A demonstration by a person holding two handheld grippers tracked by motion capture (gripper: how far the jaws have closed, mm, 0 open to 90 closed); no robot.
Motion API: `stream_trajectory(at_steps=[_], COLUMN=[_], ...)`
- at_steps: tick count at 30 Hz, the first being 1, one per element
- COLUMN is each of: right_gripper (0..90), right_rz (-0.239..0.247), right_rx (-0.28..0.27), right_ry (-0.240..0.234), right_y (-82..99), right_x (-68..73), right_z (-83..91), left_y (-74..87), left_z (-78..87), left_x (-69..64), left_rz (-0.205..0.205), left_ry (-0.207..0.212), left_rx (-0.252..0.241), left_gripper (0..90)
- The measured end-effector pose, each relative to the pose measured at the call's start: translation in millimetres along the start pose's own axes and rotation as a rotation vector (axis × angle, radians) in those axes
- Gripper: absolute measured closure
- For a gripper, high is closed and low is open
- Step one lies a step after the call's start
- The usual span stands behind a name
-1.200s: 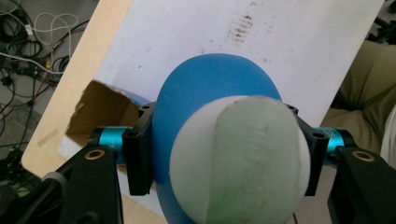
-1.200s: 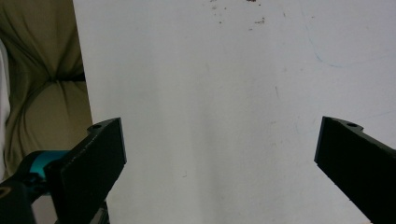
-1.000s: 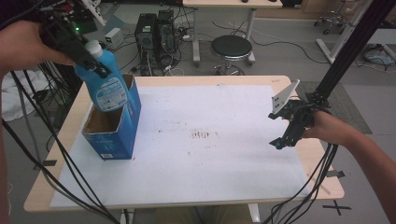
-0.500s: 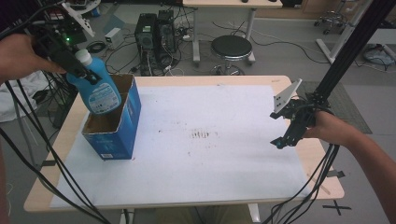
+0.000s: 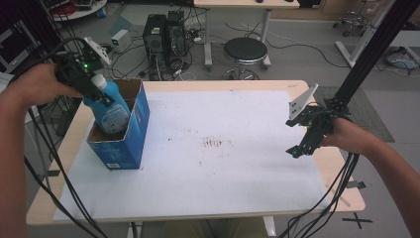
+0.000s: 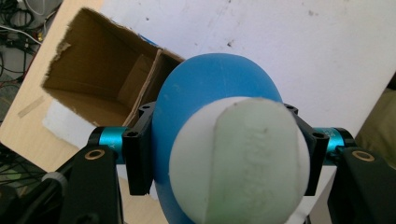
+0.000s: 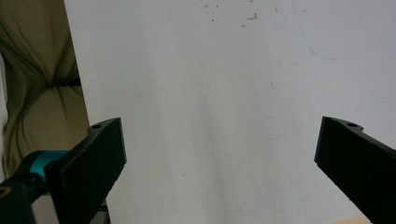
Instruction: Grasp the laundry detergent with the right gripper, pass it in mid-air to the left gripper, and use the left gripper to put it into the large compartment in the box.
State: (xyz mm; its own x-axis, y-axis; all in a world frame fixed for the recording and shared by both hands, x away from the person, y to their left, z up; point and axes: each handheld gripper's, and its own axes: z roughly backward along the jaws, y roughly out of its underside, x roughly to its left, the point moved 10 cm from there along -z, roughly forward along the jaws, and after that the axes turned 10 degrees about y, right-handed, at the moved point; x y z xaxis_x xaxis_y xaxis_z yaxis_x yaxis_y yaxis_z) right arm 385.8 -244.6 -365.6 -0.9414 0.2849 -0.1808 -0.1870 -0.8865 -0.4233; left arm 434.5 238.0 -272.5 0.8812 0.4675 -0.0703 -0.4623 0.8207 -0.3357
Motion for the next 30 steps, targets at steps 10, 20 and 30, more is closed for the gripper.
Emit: stream_trajectory(at_steps=[10,20,30], right_gripper=[1.1,1.1,1.1], right_rz=[-0.008,-0.006,-0.009], right_rx=[-0.005,-0.008,-0.009], right_ry=[-0.005,-0.008,-0.009], right_y=[1.1,-0.7,-1.6], right_x=[0.1,1.1,1.2], right_z=[-1.1,-4.8,-6.7], left_y=[12.4,26.5,36.1], left_z=[-41.8,-73.4,-92.6], left_x=[9.8,14.5,15.6], left_rz=[-0.001,0.013,0.011], left_ry=[0.018,0.054,0.072], left_rx=[0.041,0.070,0.096], left_gripper=[38.0,38.0,38.0])
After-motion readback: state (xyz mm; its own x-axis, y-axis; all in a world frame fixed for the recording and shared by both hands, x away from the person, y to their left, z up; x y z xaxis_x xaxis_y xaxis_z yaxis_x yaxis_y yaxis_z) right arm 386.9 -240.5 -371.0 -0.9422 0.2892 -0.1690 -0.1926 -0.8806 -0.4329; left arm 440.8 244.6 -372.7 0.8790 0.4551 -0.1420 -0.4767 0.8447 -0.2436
